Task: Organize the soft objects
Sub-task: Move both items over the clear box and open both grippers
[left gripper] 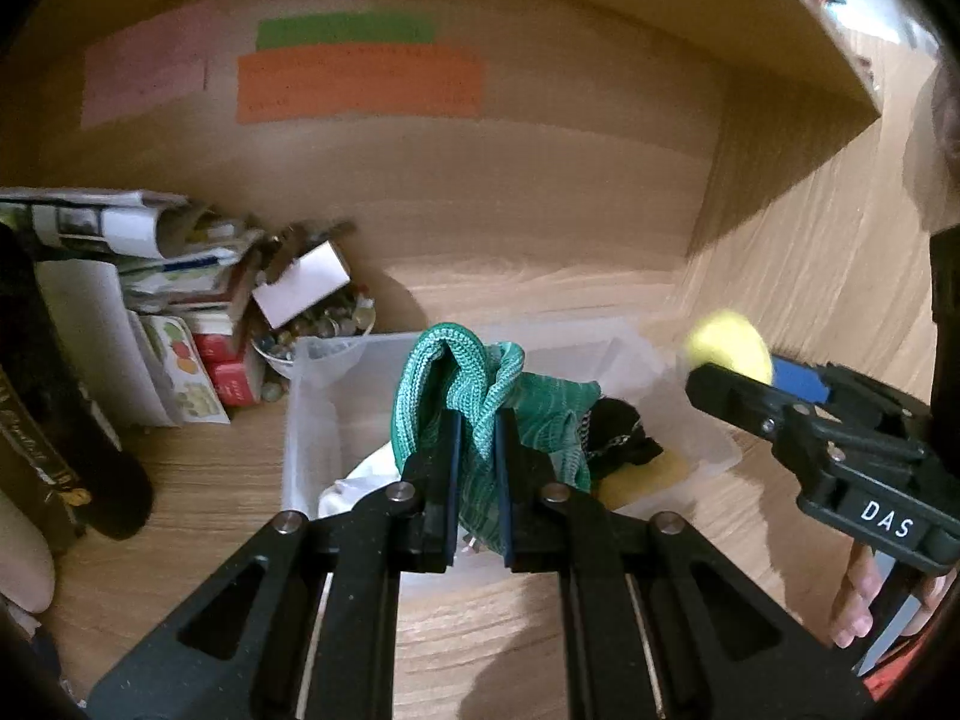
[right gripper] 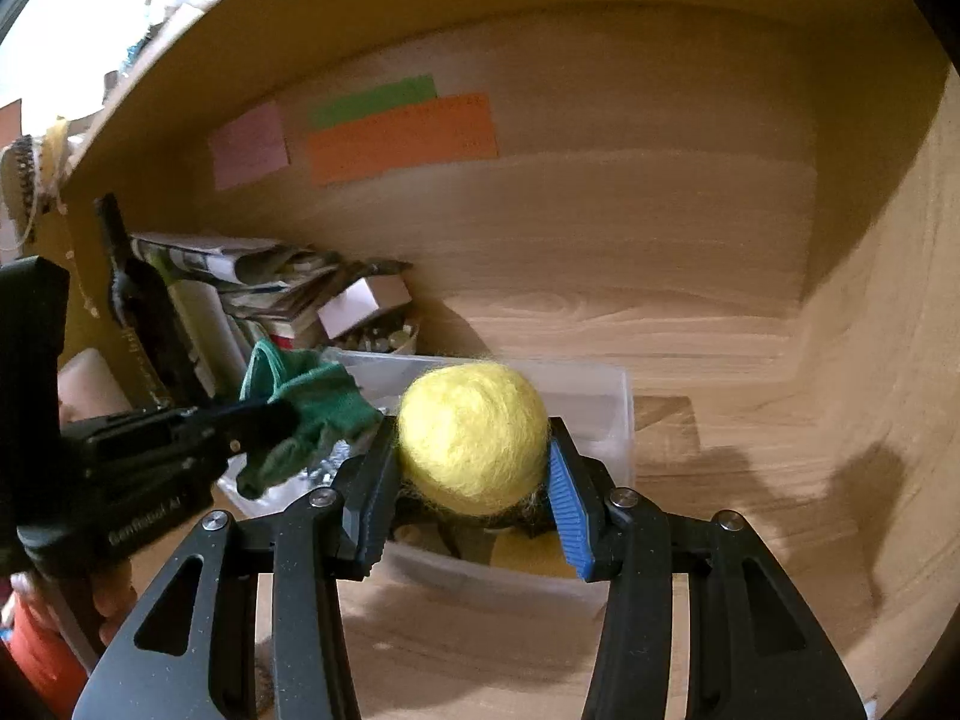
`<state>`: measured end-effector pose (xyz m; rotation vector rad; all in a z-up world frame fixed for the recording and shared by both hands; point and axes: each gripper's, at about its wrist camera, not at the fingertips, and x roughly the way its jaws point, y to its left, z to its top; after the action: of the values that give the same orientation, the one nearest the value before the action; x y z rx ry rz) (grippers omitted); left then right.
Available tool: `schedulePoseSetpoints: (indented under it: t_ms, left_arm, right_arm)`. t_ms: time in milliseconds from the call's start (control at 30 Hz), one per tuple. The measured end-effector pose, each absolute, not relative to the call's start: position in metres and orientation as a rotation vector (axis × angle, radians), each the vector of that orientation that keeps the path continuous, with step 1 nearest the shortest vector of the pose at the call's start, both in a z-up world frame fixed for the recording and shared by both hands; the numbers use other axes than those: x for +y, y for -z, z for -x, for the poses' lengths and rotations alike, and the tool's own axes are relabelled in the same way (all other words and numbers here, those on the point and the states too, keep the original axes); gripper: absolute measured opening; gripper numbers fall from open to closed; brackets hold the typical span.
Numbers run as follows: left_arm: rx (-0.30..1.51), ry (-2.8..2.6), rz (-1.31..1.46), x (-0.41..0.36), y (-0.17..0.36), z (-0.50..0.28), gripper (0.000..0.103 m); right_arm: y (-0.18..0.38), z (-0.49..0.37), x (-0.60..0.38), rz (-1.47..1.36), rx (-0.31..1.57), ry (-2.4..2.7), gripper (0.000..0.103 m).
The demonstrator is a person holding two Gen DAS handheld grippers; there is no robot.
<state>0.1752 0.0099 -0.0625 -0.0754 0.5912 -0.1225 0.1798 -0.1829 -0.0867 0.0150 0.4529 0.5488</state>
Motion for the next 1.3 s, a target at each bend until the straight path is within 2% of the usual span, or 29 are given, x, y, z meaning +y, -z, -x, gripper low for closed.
schedulePoseSetpoints:
  t_ms: [433,600,633,700,767,833,900,1033,1133,1200,1300]
  left_arm:
    - [0.665,0.113,0.013,-0.002,0.095,-0.204,0.01]
    - [0.679,0.12,-0.002,-0.006,0.098,-0.205,0.024]
    - [0.68,0.124,-0.002,-0.006,0.097,-0.204,0.032]
    - [0.675,0.116,-0.005,-0.005,0.096,-0.202,0.04]
    - [0.672,0.112,0.001,-0.004,0.094,-0.201,0.052]
    - [0.671,0.114,0.018,-0.001,0.092,-0.198,0.057]
    - [0.671,0.119,0.033,0.002,0.089,-0.196,0.059]
    - [0.657,0.123,0.037,0.006,0.08,-0.187,0.061]
    - [0.63,0.125,0.042,0.008,0.069,-0.175,0.067]
    - [0.607,0.132,0.047,0.01,0.062,-0.164,0.071]
    - [0.569,0.14,0.048,0.013,0.05,-0.143,0.08]
  right_arm:
    - [0.127,-0.214,-0.16,0.074,0.601,-0.557,0.043]
    - [0.135,-0.215,-0.156,0.104,0.623,-0.556,0.043]
    - [0.136,-0.214,-0.156,0.108,0.622,-0.554,0.043]
    - [0.135,-0.213,-0.158,0.11,0.62,-0.545,0.044]
    - [0.134,-0.214,-0.16,0.103,0.619,-0.54,0.045]
    - [0.131,-0.215,-0.166,0.08,0.623,-0.547,0.051]
    - [0.127,-0.213,-0.172,0.057,0.612,-0.544,0.061]
    - [0.113,-0.202,-0.179,0.051,0.561,-0.535,0.067]
    - [0.098,-0.187,-0.183,0.063,0.509,-0.514,0.071]
    - [0.089,-0.176,-0.186,0.071,0.469,-0.5,0.081]
    - [0.077,-0.155,-0.193,0.07,0.409,-0.501,0.086]
